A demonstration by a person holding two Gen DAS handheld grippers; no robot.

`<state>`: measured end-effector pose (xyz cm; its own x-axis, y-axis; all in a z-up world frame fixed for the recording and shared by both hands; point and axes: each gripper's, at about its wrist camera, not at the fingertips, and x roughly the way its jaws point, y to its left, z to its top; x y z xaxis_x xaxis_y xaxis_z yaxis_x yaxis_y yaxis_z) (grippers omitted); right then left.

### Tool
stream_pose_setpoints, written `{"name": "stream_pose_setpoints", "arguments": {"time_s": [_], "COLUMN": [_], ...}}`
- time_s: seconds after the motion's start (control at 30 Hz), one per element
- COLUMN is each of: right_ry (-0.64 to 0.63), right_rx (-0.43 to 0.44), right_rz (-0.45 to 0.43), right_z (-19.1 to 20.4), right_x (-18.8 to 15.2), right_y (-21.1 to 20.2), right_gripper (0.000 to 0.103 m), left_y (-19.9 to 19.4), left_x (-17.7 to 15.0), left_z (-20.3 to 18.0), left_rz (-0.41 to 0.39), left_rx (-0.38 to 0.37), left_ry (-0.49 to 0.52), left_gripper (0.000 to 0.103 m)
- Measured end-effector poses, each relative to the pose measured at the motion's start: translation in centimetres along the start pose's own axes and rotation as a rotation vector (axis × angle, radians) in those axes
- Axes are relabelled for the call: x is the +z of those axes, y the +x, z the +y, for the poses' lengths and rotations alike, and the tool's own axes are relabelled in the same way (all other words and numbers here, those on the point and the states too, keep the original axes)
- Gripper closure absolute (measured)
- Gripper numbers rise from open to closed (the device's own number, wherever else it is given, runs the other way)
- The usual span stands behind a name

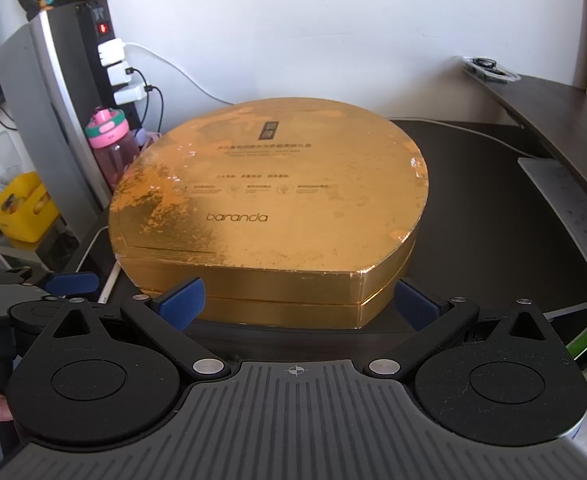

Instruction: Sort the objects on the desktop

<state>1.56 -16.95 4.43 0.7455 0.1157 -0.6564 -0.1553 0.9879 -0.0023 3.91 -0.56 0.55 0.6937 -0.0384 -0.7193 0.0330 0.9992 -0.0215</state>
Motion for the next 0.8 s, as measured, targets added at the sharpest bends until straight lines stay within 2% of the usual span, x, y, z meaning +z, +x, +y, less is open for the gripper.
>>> {"name": "stream_pose_setpoints", "arguments": {"time_s": [0.63,0.8], "right_ry": [0.022,0.033], "right_rx": [0.009,0.005], "right_rz": [-0.012,-0.019], "right_z": [-1.2,-1.6], "right_x": [-0.3,-0.3], "right_y": [-0.3,-0.5], "right_gripper": [0.000,0.000], "left_y": [0.1,-0.1], "left_x": [0.2,0.1], "left_z": [-1.0,-1.3], "left_rz": [0.005,-0.015], "left_rx": [0.008,-0.020], "left_ry": [0.019,0.032], "left_gripper": [0.001,0.001]}}
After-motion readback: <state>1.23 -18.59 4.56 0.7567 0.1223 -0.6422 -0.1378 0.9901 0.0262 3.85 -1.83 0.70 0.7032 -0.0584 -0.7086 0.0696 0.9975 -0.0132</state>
